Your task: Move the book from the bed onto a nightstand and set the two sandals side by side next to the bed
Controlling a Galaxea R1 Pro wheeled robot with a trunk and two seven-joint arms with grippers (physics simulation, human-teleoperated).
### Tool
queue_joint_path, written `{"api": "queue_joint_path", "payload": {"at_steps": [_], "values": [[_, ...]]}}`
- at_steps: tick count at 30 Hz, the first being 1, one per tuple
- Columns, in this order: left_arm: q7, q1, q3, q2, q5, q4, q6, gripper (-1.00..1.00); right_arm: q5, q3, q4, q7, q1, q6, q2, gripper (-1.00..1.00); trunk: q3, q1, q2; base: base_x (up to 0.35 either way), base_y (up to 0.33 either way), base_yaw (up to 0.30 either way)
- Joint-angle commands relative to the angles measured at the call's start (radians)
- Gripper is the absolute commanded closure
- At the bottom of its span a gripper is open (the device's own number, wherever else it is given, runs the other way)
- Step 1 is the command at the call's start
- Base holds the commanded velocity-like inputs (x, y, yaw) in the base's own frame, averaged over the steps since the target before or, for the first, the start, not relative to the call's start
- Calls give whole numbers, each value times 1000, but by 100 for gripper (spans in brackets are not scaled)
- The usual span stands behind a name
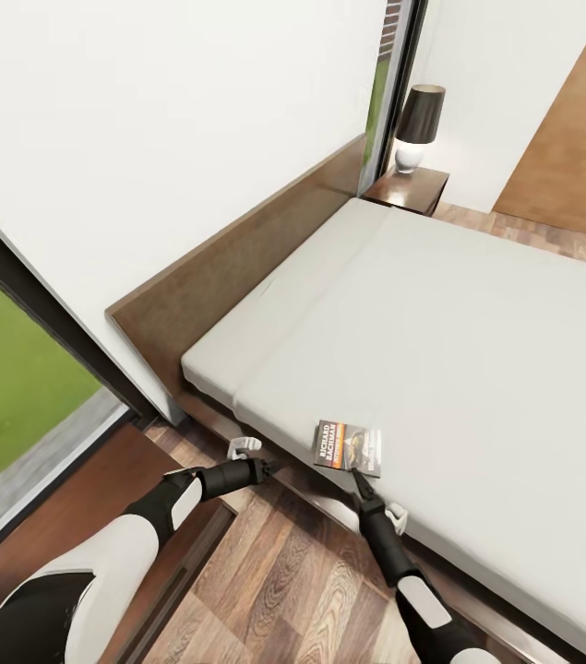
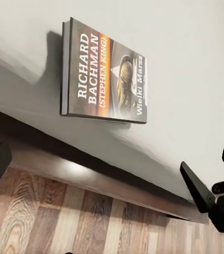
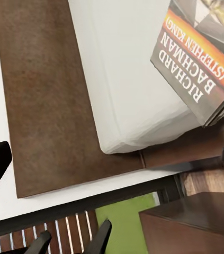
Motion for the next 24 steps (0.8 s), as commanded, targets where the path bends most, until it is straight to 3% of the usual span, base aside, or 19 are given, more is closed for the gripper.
{"api": "queue_joint_path", "payload": {"at_steps": [1,8,24], "values": [[-4,0,7,-1,2,0,10,-100,-4,-15,0,4,-1,6,1,-100,-1,0,-1,0,0,0],[-4,0,7,0,2,0,10,-100,-6,-28,0,3,-1,8,-1,-100,-1,0,-1,0,0,0],[-4,0,6,-4,2,0,10,-100,5,-18,7,2,-1,9,2,-100,-1,0,-1,0,0,0]]}}
